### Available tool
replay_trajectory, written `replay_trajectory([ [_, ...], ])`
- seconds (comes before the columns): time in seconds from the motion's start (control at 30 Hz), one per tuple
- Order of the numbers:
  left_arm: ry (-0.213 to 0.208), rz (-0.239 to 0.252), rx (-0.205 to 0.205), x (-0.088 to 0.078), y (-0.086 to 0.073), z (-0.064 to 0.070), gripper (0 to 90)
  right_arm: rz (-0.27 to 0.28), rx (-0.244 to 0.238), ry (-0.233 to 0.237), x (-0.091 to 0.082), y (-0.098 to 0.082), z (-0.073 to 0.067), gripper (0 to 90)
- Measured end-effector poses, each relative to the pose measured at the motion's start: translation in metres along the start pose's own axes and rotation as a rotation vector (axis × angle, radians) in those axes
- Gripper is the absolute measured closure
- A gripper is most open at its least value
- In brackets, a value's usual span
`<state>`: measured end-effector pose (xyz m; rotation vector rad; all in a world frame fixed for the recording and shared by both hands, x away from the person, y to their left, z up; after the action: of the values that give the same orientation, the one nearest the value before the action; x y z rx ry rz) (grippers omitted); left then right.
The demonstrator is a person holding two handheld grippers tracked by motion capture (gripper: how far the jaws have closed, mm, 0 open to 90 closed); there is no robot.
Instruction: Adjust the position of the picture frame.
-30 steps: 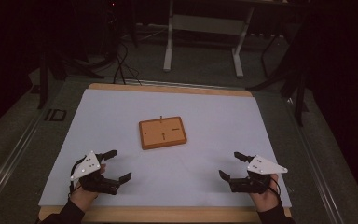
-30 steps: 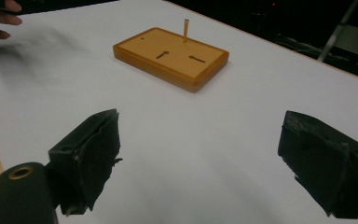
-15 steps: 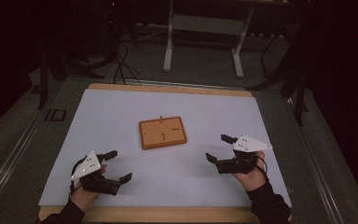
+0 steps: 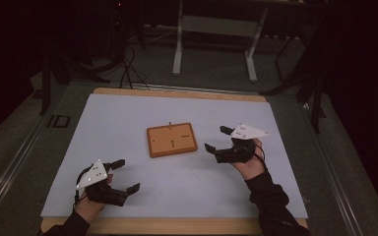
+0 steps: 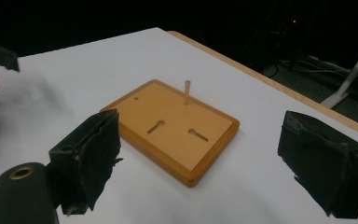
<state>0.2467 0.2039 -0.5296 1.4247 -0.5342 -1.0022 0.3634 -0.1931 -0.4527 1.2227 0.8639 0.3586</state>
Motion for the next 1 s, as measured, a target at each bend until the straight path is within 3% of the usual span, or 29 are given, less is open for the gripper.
replay_trajectory([
  [0.43, -0.006, 0.001, -0.004, -0.001, 0.0, 0.0, 0.5, -0.017, 0.018, 0.019, 0.047, 0.007, -0.005, 18.0],
  [1.0, -0.017, 0.003, -0.011, -0.003, -0.001, 0.0, 0.5, -0.065, 0.035, 0.045, 0.116, -0.002, -0.015, 24.8],
])
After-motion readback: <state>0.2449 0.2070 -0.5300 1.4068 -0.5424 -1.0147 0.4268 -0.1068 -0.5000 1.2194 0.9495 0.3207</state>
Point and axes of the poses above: each handheld gripper's, and its own axes: x roughly forward along the jaws, y roughly out of its top, z roughly to its right, the point moved 1 cm from there along x, roughly forward along the jaws, and after that the axes turned 6 degrees about -y, right-handed, at the moved point
